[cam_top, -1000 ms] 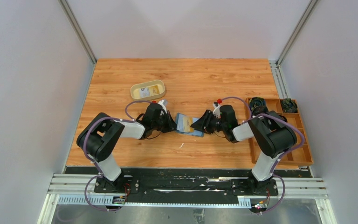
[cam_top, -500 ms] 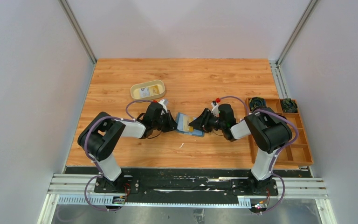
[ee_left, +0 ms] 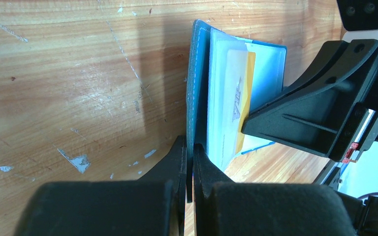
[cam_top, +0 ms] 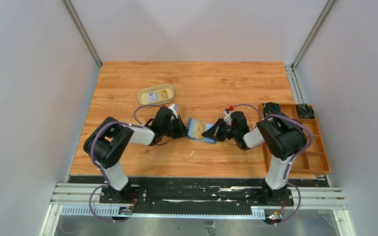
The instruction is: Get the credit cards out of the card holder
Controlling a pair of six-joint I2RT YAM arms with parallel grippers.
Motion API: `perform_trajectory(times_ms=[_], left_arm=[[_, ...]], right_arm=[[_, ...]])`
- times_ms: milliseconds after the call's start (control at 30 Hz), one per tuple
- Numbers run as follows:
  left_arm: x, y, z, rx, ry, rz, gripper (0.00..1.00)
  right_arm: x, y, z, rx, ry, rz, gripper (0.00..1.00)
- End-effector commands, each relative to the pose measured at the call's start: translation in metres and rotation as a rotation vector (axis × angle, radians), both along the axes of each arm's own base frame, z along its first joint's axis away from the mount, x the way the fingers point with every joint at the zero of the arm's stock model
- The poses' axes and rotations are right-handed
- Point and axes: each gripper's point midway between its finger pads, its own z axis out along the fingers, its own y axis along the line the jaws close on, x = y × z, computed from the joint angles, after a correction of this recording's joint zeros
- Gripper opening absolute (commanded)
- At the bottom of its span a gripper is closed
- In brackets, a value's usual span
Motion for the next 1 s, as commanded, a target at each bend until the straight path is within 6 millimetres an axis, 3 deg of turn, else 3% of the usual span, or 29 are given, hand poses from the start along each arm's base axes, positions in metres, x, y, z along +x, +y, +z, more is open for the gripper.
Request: perform_trajectory(times_ms=[0,367,567,967], left_arm=[[-0.061,0.062,-0.089,0.338,0.241,0.011,0.0],[-0.057,0.062,-0.084,0.336,0.232,0.013,0.0],[-0.055,0.066,-0.081,0.32,0.233,0.027,0.0],[-0.064,0.087,-0.069,0.265,0.241,0.136,0.0]], right_arm=[[-0.01,-0.014,-0.024,-0.058,0.074,-0.029,0.0],[-0.01,-0.034,-0.013,-0.07,0.042,-0.045,0.0],[-0.008,-0.041,0.004,-0.057,-0.008,-0.033,0.0],[0.005,-0.036,0.065,-0.005,-0.186,0.103,0.0]])
